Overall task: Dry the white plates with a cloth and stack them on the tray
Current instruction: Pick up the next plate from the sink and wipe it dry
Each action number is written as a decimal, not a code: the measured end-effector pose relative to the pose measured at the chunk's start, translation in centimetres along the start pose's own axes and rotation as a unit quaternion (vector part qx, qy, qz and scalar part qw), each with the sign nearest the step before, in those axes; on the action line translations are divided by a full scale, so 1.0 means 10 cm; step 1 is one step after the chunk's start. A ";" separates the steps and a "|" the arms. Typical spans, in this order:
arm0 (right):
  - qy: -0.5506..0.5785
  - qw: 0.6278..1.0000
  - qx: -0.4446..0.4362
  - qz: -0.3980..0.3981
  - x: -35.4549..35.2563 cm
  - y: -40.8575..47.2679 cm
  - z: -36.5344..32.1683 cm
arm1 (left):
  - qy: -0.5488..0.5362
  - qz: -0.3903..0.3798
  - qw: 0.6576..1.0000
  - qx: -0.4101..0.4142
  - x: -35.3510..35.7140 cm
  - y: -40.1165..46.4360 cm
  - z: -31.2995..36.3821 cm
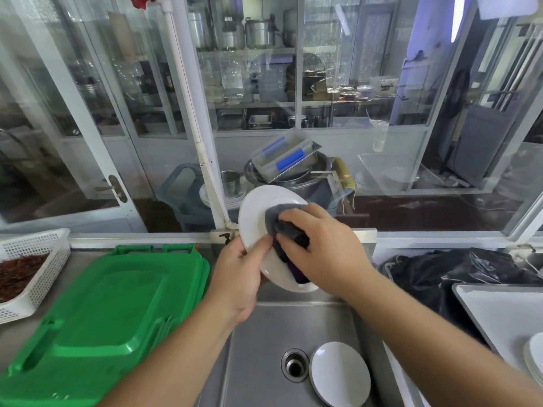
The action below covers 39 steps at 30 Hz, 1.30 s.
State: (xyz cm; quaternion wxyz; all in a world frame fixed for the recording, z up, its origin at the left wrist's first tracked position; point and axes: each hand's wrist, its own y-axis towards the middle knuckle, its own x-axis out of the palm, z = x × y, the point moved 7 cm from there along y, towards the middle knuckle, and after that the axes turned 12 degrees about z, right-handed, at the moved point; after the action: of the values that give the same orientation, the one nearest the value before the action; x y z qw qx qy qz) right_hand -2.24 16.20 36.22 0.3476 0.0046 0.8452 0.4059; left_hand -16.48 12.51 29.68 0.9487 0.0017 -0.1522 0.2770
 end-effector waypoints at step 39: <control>0.023 0.987 0.156 0.009 -0.08 0.75 0.65 | -0.001 -0.038 0.997 0.070 -0.16 -0.22 0.07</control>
State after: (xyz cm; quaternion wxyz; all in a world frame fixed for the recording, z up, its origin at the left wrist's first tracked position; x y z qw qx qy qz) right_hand 0.16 25.47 39.08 0.3196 0.0575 0.9058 0.2722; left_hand -16.81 9.72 30.03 0.9558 0.0747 -0.1335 0.2510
